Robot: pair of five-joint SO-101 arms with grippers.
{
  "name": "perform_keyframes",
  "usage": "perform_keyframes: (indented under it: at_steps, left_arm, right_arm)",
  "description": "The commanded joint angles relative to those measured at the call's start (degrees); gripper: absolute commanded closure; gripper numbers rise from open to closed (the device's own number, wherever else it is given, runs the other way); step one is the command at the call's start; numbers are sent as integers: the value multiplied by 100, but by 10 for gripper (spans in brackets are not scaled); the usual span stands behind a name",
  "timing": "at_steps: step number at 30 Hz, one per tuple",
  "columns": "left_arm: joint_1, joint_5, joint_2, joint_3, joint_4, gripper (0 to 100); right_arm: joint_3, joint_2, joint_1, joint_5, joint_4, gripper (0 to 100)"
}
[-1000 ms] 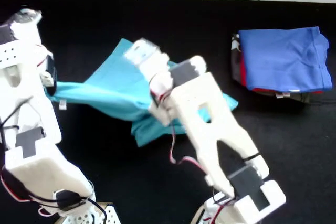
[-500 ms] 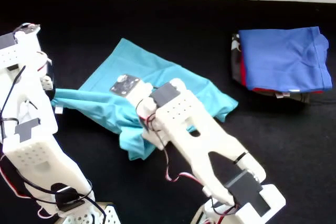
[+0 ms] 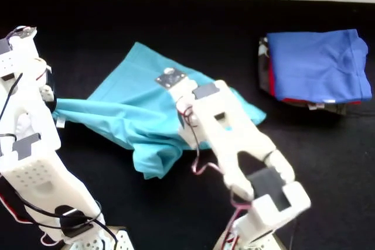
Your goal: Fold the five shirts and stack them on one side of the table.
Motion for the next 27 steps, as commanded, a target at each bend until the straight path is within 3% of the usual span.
perform_keyframes:
  at_steps: [1,4,7,18,20,23,27]
  left_arm:
    - [-48,-53,-75,-48,-18,991]
    - [-48,-53,-75,-48,-18,991]
    - [-48,-53,-75,-48,-9,991]
    - [-40,-53,-75,-48,396,991]
    - [-48,-53,-75,-48,396,991]
    - [-48,-53,-75,-48,396,991]
    - [-48,-53,-75,-48,360,991]
  right_arm:
    - [-154,664,242,35,-418,778]
    - [-690,1147,505,26,-400,811]
    - [-1402,1349,857,26,-400,996]
    - [-4391,1437,1965,26,-31,988]
    - [-4664,1437,1965,18,101,964]
    - [-5130,1420,1930,-26,567,840]
    - [-5938,1402,1895,-695,1393,741]
